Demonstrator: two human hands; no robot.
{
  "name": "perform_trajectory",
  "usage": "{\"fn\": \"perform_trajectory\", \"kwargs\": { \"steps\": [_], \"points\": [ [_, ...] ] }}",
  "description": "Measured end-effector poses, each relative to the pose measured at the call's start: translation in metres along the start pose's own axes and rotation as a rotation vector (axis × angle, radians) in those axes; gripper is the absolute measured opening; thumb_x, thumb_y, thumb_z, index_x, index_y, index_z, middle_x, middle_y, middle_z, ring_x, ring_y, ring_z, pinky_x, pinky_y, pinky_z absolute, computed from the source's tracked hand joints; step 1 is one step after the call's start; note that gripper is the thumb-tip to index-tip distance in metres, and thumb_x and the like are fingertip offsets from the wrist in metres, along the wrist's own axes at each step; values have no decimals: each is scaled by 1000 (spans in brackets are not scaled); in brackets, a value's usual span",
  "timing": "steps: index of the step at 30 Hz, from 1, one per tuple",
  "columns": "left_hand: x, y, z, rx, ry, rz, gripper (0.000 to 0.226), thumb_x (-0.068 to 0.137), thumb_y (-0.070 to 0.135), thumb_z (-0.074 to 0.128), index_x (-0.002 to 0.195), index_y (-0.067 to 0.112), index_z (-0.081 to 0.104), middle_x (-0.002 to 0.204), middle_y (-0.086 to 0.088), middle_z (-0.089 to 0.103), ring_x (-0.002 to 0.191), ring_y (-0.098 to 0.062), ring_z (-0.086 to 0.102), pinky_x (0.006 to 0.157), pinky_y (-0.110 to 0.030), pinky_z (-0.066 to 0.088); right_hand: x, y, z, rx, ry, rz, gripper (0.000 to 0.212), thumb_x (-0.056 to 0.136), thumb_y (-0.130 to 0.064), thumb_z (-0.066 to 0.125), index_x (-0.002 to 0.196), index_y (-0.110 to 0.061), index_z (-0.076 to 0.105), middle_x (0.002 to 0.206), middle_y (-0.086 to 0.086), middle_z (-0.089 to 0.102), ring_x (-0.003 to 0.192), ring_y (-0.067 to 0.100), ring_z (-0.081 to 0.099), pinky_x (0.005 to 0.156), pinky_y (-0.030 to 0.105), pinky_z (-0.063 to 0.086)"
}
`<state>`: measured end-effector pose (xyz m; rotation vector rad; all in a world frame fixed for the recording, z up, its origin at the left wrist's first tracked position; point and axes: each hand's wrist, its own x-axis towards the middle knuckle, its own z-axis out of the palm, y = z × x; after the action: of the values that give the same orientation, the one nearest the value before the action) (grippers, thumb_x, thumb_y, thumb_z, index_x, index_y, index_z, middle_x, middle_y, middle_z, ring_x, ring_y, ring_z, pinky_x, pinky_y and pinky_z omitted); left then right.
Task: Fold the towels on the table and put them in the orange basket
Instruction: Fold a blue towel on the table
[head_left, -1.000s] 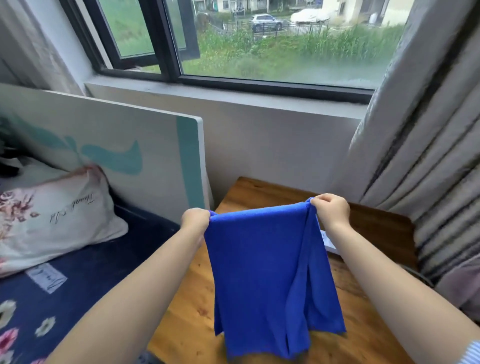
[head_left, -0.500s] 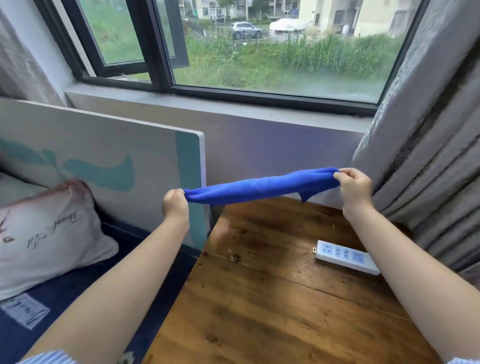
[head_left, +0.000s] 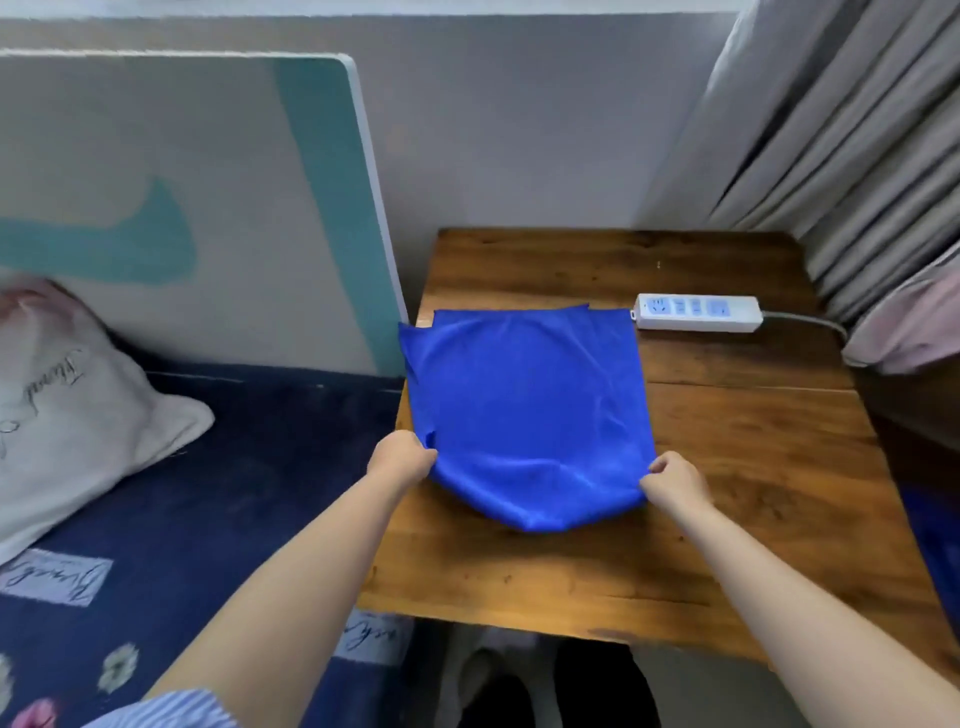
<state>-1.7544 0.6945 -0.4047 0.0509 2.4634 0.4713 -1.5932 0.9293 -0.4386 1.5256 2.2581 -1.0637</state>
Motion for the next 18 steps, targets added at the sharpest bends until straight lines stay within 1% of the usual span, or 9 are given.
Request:
{"fn": "perform_trajectory", "kwargs": {
  "steps": [2, 4, 8, 11, 13, 14, 16, 17, 18],
  "points": [
    [1, -17, 15, 22, -39, 0, 33, 85, 11, 48, 56, 13, 33, 64, -9, 43, 59, -22, 43, 45, -26, 22, -7, 13, 13, -110, -45, 71, 17, 78, -9, 51, 93, -16, 52, 116, 11, 59, 114, 31, 50, 96, 37, 36],
    [4, -31, 27, 18, -61, -15, 31, 83, 6, 48, 57, 12, 34, 73, -21, 47, 68, -31, 51, 44, -26, 22, -11, 19, 23, -145, -63, 104, 26, 79, -17, 52, 105, -16, 55, 122, 10, 57, 117, 30, 48, 99, 38, 32],
    [16, -51, 48, -3, -77, -64, 37, 84, 10, 48, 52, 13, 30, 55, -2, 32, 49, -17, 30, 44, -25, 18, -7, 25, 38, -131, 22, 64, 28, 88, -31, 50, 107, -13, 62, 119, 10, 60, 114, 32, 50, 97, 41, 33],
    [27, -65, 58, -23, -1, -67, 40, 85, 18, 51, 51, 13, 31, 55, -1, 34, 53, -18, 34, 44, -26, 21, 3, 28, 42, 2, 155, -31, 26, 89, -21, 52, 111, -11, 63, 115, 13, 64, 112, 33, 53, 97, 42, 35],
    [30, -74, 63, -63, 63, -57, 36, 86, 21, 52, 55, 13, 36, 59, 0, 39, 63, -21, 40, 46, -26, 24, 6, 32, 41, 178, 216, -112, 22, 86, -8, 51, 103, -7, 65, 104, 16, 66, 101, 31, 57, 92, 41, 40],
    [30, -77, 64, -98, 102, -46, 32, 87, 22, 52, 59, 14, 39, 62, 1, 42, 68, -21, 42, 49, -27, 26, 6, 33, 40, 264, 230, -137, 21, 83, -2, 48, 94, -6, 66, 95, 17, 67, 92, 29, 57, 83, 38, 42],
    [29, -83, 67, -168, 173, -1, 23, 88, 26, 53, 71, 13, 46, 69, 3, 47, 72, -19, 44, 54, -26, 28, 2, 39, 37, 371, 261, -128, 20, 78, 1, 42, 71, -7, 59, 69, 12, 56, 73, 25, 45, 64, 32, 34],
    [27, -86, 69, -193, 198, 39, 19, 89, 27, 53, 77, 13, 48, 70, 5, 47, 72, -18, 44, 53, -26, 28, 0, 42, 36, 393, 279, -118, 18, 75, -1, 40, 64, -6, 53, 61, 9, 47, 70, 24, 39, 59, 31, 29],
    [25, -89, 71, -202, 205, 80, 17, 89, 27, 52, 80, 14, 49, 68, 7, 46, 72, -17, 44, 51, -25, 29, -2, 46, 35, 395, 297, -111, 18, 73, -3, 38, 62, -4, 52, 60, 9, 43, 70, 24, 37, 58, 31, 26]
  ]
}}
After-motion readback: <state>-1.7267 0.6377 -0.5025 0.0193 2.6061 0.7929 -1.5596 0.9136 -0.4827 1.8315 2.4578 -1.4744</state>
